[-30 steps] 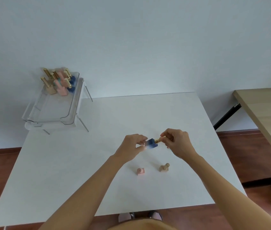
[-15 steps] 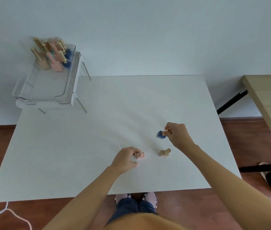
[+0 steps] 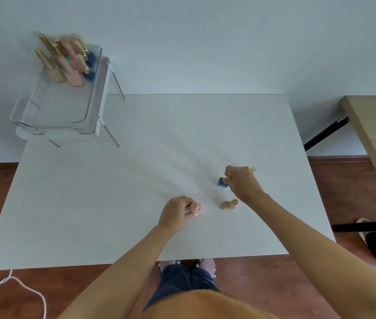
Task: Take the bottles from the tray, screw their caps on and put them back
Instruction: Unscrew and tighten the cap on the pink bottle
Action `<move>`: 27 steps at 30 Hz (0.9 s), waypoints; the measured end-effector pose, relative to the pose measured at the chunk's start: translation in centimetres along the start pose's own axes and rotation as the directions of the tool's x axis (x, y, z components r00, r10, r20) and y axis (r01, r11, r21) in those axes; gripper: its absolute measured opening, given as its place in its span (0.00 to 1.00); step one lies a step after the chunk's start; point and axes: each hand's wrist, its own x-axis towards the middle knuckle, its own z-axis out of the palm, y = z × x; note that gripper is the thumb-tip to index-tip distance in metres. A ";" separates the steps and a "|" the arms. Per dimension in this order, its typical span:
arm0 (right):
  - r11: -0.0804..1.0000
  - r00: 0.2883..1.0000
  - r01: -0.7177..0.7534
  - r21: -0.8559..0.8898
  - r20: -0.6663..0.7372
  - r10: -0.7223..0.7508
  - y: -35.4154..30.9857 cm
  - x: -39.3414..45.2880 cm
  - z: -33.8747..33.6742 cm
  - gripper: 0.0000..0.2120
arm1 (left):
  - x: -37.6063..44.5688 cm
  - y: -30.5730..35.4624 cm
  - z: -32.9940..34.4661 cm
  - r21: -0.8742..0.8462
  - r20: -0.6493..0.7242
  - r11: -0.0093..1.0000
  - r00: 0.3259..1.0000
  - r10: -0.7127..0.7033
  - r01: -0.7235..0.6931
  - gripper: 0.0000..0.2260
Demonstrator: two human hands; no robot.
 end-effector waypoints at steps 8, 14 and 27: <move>0.973 0.977 0.190 -0.133 -0.075 -0.201 -1.7 -2.3 -2.1 0.23 | 0.4 1.5 -2.6 -0.135 -0.056 0.991 0.998 0.007 -0.014 0.06; 0.872 0.873 0.475 0.118 0.063 -0.484 -4.3 -4.9 -3.9 0.21 | 1.8 4.3 -5.4 -0.059 -0.067 0.991 0.991 0.112 -0.116 0.07; 0.869 0.890 0.447 0.213 -0.197 -0.410 -3.8 -5.0 -7.4 0.05 | 4.1 9.1 -8.4 -0.018 -0.092 0.934 0.930 0.355 -0.358 0.03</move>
